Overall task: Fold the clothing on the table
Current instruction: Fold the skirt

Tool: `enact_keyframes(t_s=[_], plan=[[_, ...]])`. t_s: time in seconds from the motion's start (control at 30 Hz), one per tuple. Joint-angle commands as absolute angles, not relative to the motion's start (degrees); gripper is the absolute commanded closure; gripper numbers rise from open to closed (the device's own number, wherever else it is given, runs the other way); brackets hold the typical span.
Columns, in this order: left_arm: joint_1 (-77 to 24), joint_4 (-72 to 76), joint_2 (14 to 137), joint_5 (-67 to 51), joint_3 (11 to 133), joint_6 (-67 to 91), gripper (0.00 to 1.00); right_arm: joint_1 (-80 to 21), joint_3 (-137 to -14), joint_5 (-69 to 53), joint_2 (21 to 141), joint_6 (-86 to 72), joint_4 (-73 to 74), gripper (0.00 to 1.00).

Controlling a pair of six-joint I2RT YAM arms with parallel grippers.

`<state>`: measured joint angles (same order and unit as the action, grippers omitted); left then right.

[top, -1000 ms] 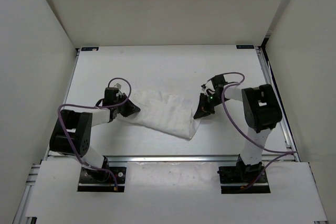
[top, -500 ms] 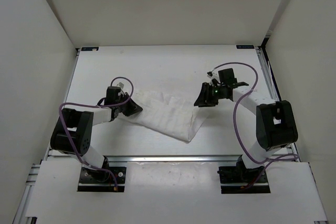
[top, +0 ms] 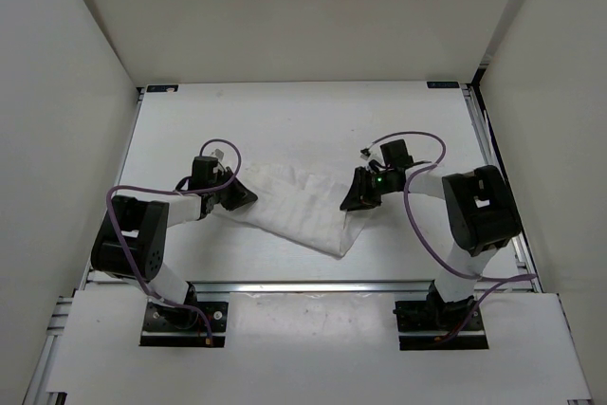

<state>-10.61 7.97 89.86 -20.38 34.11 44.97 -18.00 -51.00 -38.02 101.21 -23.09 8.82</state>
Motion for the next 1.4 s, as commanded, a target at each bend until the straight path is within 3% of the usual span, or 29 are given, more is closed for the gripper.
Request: enact_keyframes(t_s=[0.0,0.03,0.1,0.33,0.5,0.7,0.87,1.1,1.2,1.37], plan=[[-10.37,8.26,88.15,-20.83,33.05,44.38,1.0,-18.19,-52.21,-42.09,102.74,-25.22,3.26,0.78],[-10.28,8.0,88.24,-20.74,33.39,44.3,1.0,-18.11,-52.29,-42.1,102.92,-25.92,2.99,0.89],[-10.11,7.65,88.15,-20.65,33.4,44.21,1.0,-18.02,-52.38,-42.45,103.09,-26.1,2.73,1.0],[-10.2,7.73,88.42,-20.48,33.4,44.38,1.0,-19.95,-54.4,-39.56,90.98,-22.33,9.12,1.0],[-9.32,7.21,87.63,-20.91,33.58,44.21,1.0,-15.22,-55.02,-38.93,85.61,-23.29,9.41,1.0],[-9.75,6.68,88.42,-20.92,34.19,44.12,1.0,-11.08,-57.21,-40.95,94.11,-25.13,1.06,1.0],[-10.2,6.06,88.59,-20.91,34.54,43.68,1.0,-11.16,-66.26,-43.06,102.56,-25.84,-0.09,1.0],[-8.52,6.59,87.19,-21.01,33.49,44.47,1.0,-17.13,-64.07,-45.53,91.77,-21.8,9.74,1.0],[-8.35,6.07,87.27,-20.92,33.75,43.69,1.0,-18.81,-69.23,-42.64,90.08,-19.0,13.17,1.0],[-8.52,5.45,86.92,-20.66,34.01,44.03,1.0,-11.36,-77.67,-42.53,103.87,-20.99,8.02,1.0]])
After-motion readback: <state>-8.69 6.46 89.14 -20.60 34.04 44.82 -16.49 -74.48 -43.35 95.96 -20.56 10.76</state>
